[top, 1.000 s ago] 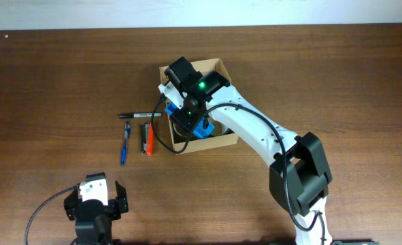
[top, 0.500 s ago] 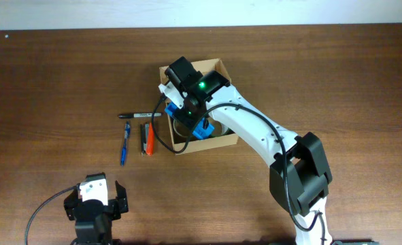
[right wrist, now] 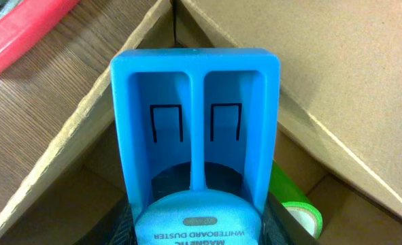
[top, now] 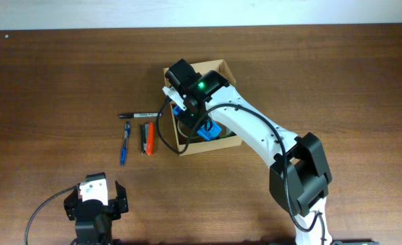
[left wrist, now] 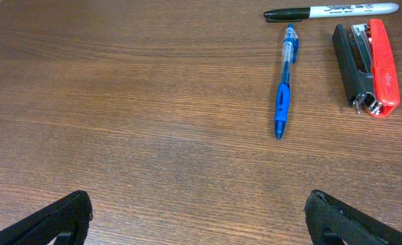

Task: Pack container
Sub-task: 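Lower the blue duster upright into the box beside the tapes and release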

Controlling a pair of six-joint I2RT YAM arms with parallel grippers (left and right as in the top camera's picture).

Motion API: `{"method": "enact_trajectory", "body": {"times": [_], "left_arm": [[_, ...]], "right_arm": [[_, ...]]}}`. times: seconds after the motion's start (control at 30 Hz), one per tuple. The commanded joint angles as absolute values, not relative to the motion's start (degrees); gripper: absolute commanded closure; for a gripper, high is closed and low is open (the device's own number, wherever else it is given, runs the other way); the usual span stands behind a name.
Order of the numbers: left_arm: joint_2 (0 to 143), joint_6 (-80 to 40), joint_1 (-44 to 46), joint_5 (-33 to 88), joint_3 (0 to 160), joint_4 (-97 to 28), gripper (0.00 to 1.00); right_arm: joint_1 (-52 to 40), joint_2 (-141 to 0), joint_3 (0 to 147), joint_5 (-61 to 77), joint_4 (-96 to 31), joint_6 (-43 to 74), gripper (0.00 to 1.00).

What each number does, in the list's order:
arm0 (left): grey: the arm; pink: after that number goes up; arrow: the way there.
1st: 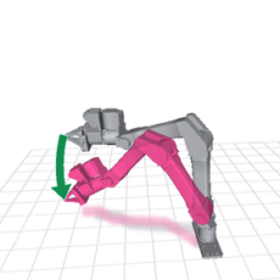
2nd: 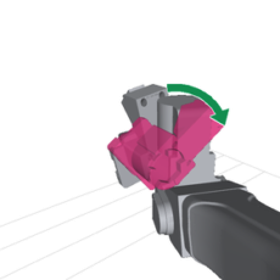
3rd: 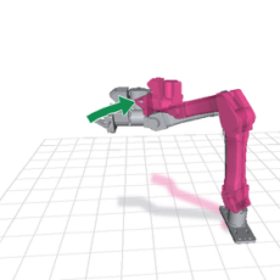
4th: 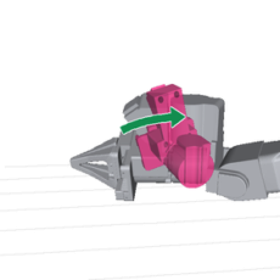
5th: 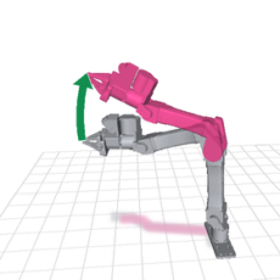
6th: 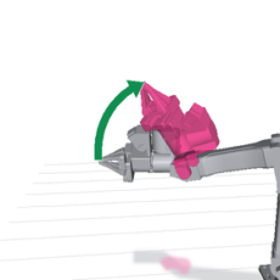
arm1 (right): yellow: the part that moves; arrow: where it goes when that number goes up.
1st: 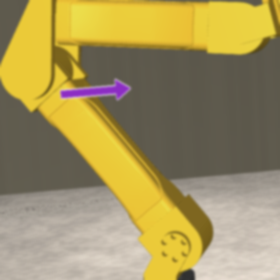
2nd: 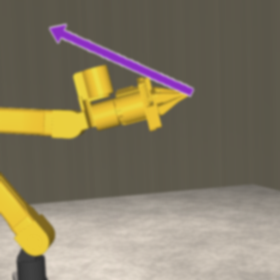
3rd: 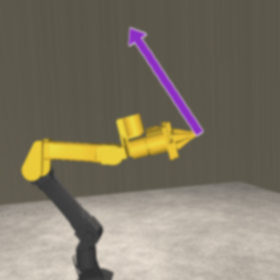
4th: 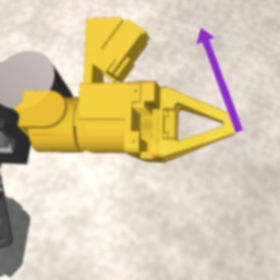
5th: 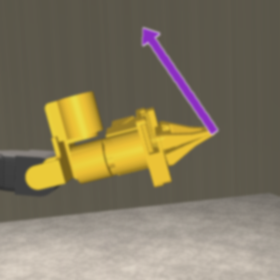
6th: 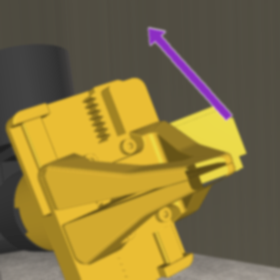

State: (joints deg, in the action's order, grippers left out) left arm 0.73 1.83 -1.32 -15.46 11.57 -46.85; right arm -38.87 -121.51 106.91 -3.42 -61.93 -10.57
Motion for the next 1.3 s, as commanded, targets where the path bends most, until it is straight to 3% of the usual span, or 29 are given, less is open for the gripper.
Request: {"method": "enact_trajectory", "body": {"times": [0.0, 0.83, 0.87, 0.93, 0.97, 1.1, 1.27], "left_arm": [[0.3, 1.1, -1.6, -15.9, 11.1, -46.7, 0.01], [0.3, 1.1, -1.6, -15.9, 11.1, -46.7, 0.0], [0.3, 1.1, -1.6, -15.9, 11.1, -46.7, 0.0], [0.3, 1.1, -1.6, -15.9, 11.1, -46.7, 0.0], [0.3, 1.1, -1.6, -15.9, 11.1, -46.7, 0.0], [0.3, 1.1, -1.6, -15.9, 11.1, -46.7, 0.0], [0.3, 1.1, -1.6, -15.9, 11.1, -46.7, 0.01]], "right_arm": [[-39.0, -122.0, 107.1, -6.1, -62.8, -9.5, 0.55], [-39.0, -122.0, 107.0, -9.3, -63.7, -8.5, 0.59], [-39.0, -122.0, 107.0, -9.3, -63.7, -8.5, 0.53], [-39.0, -122.0, 107.0, -9.3, -63.7, -8.5, 0.31], [-39.0, -122.0, 107.0, -9.3, -63.7, -8.5, 0.27], [-39.0, -122.0, 107.0, -9.3, -63.7, -8.5, 0.19], [-39.0, -122.0, 107.0, -9.3, -63.7, -8.5, 0.21]]}}
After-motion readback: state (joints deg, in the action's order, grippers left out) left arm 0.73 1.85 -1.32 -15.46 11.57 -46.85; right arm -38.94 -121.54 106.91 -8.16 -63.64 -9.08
